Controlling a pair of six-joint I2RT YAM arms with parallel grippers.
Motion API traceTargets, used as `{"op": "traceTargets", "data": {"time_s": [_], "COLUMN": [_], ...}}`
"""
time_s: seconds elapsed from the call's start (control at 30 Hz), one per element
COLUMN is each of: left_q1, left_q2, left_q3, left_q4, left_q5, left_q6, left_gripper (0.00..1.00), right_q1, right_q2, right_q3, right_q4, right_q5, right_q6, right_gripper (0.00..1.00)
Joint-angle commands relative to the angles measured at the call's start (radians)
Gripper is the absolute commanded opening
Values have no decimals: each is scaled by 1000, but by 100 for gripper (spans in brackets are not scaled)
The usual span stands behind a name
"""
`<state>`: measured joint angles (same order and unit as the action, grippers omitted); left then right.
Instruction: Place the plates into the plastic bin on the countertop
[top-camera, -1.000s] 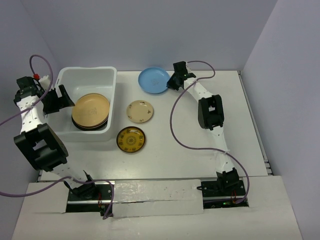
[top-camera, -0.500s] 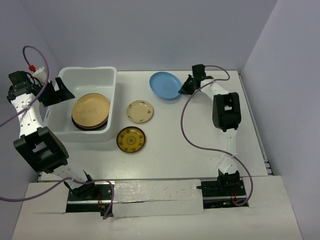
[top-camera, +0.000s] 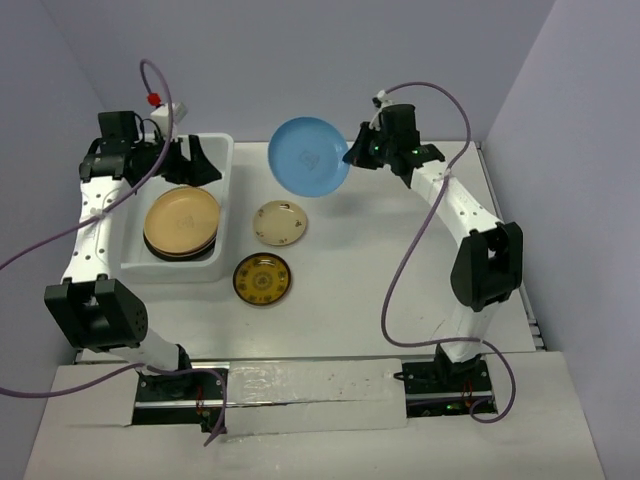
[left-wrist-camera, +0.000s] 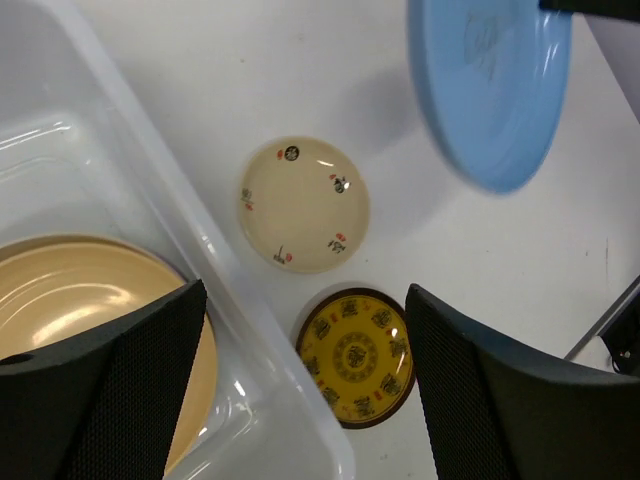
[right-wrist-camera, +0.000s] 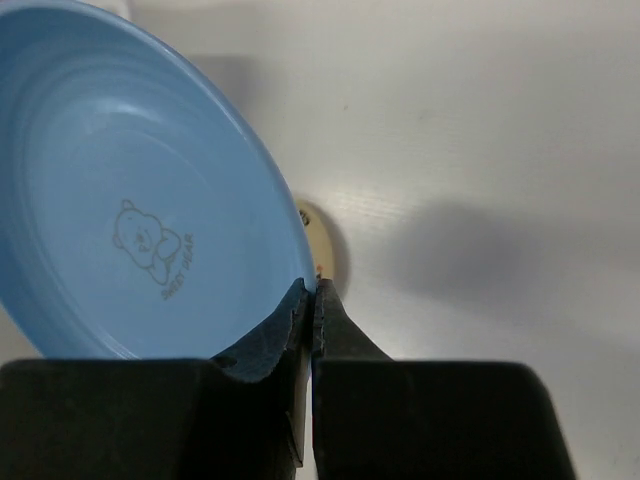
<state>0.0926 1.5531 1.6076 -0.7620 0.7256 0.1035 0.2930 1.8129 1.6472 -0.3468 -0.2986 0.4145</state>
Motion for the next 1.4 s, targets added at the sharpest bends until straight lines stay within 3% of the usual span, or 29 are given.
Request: {"op": "traceTargets", "data": {"time_s": [0.0, 0.4, 0.73, 0.97, 1.03, 1.13, 1.2, 1.23, 1.3, 1.37], "left_q1": [-58, -158, -180, -180, -180, -180, -171, -164, -137, -54], "left_q2": [-19, -33, -17, -5, -7, -11, -21, -27, -44, -54], "left_q3": [54, -21, -37, -36, -41, -42, -51, -57, -72, -63], "left_q4": [38, 38, 40, 19, 17, 7, 6, 11, 28, 23], "left_q5": [8, -16, -96, -116, -115, -103, -66, -53, -31, 6], "left_q6": [-31, -20, -27, -28, -28, -33, -35, -43, -61, -76], "left_gripper": [85, 77, 50, 40, 34, 0, 0, 0, 0, 0], "right_q1": [103, 247, 289, 306, 309, 311, 310, 309, 310, 311], "right_q2": [-96, -150, -192, -208, -208, -207, -199, -196, -184, -176], "right_q3": [-55, -48, -46, -22, -13, -8, -1, 2, 13, 23], "right_q4": [-15, -30, -26, -38, -41, -42, -45, -48, -57, -67], "right_q5": [73, 96, 68, 56, 48, 34, 27, 24, 19, 14], "right_q6": [-153, -199, -179, -171, -167, -161, -154, -150, -142, -129], "right_gripper": [0, 0, 0, 0, 0, 0, 1, 4, 25, 56]}}
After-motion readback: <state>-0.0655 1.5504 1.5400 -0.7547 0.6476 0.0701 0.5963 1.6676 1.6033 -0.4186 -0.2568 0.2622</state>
